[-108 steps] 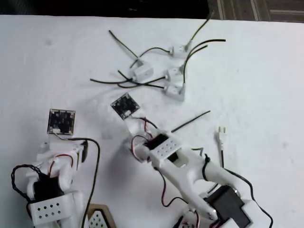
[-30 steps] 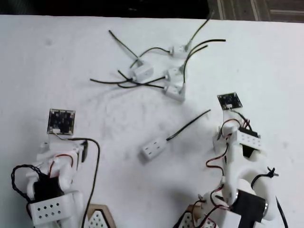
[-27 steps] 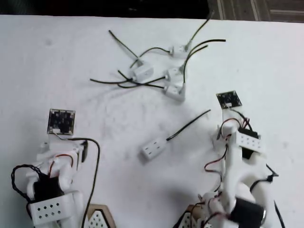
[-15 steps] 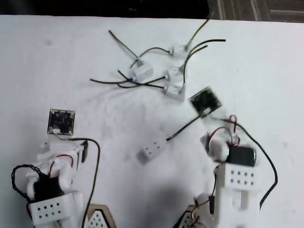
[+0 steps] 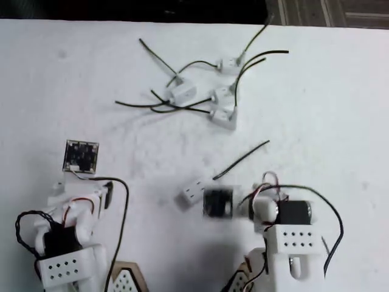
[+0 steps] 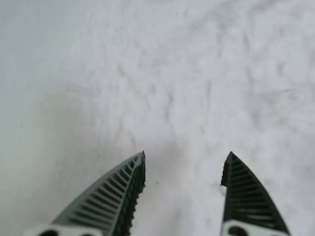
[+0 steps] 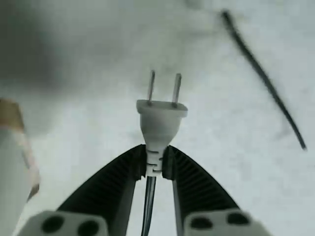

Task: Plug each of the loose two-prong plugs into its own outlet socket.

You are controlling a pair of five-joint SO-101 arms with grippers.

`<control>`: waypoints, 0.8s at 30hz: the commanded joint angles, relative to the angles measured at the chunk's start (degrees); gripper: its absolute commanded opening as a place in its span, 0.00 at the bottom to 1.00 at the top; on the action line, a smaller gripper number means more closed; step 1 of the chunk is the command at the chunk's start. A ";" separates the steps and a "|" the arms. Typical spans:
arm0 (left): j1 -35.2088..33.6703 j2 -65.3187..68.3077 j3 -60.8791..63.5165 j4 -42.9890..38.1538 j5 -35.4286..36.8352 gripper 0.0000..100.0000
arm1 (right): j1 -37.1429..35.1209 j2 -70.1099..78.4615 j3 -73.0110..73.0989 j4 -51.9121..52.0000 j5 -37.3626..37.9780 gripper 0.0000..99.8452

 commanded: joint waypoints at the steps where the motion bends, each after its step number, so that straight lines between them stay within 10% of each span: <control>1: -0.22 -0.57 -0.26 -0.97 -0.70 0.26 | -0.40 -0.75 3.87 0.22 16.79 0.02; 9: -0.22 -0.57 -0.26 -1.05 -0.70 0.26 | -0.92 -0.75 4.13 0.13 18.99 0.03; 17: -0.22 -0.57 -0.26 -1.05 -0.70 0.26 | -1.36 -0.75 -3.69 0.13 -11.96 0.36; 24: -0.22 -0.57 -0.26 -0.97 -0.70 0.26 | -1.36 -0.75 -5.80 1.01 -40.53 0.31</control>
